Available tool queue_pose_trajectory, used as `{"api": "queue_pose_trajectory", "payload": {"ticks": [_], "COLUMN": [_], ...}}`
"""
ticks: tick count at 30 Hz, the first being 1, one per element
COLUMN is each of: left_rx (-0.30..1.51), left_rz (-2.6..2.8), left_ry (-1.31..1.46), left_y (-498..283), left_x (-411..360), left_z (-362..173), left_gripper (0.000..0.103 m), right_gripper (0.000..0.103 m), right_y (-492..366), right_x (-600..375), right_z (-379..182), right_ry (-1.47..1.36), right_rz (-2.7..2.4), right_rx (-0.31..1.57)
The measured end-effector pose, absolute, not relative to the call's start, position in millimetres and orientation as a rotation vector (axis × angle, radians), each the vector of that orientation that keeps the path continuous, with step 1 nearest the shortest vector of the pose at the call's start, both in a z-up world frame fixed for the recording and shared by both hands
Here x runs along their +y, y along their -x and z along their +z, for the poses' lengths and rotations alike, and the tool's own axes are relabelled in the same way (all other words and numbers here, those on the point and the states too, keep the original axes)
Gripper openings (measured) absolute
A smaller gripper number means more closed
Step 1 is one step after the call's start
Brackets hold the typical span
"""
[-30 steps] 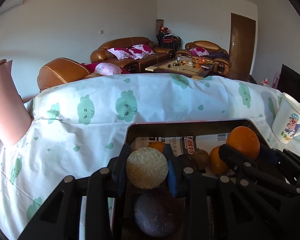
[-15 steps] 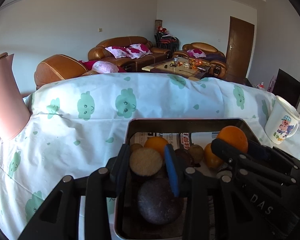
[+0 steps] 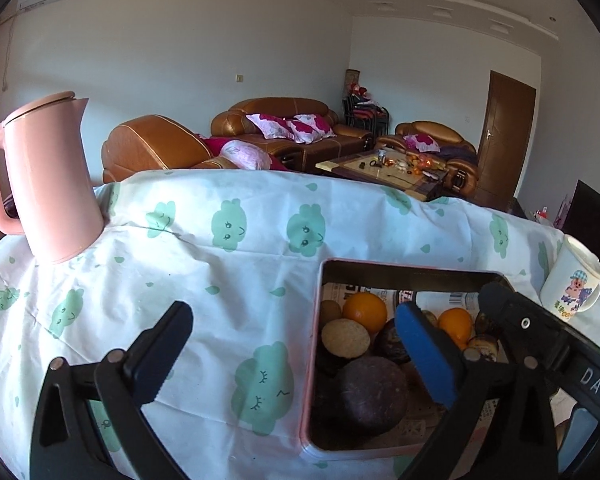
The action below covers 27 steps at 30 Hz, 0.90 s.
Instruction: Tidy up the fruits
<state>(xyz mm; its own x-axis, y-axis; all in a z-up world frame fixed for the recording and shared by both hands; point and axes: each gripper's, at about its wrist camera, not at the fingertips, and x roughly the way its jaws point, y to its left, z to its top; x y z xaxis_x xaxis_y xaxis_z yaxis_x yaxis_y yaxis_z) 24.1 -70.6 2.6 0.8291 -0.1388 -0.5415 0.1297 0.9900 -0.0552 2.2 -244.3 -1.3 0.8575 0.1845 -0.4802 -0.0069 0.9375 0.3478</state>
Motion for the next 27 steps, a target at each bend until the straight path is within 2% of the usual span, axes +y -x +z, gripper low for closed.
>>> {"api": "queue_pose_trajectory", "payload": {"ticks": [5, 7, 9, 27], "left_rx": [0.553, 0.537, 0.535, 0.468], "left_rz": [-0.132, -0.125, -0.122, -0.145], "left_ry": [-0.001, -0.014, -0.027, -0.051], "left_y": [-18.1, -15.1, -13.1, 19.1], "left_x": [-69.7, -69.8, -70.6, -65.2], "left_z": [2.0, 1.2, 1.1, 6.8], "left_gripper": [0.103, 0.103, 0.103, 0.103], "right_gripper": [0.062, 0.070, 0.073, 0.073], "right_y": [18.5, 25.1, 31.0, 74.8], "right_x": [-240.1, -237.6, -237.5, -219.1], "right_z": [8.2, 10.3, 12.5, 19.5], "right_ry": [-0.278, -0.244, -0.224, -0.151], "right_rz": [-0.048, -0.109, -0.151, -0.255], "right_rx": [0.417, 0.378, 0.360, 0.307]}}
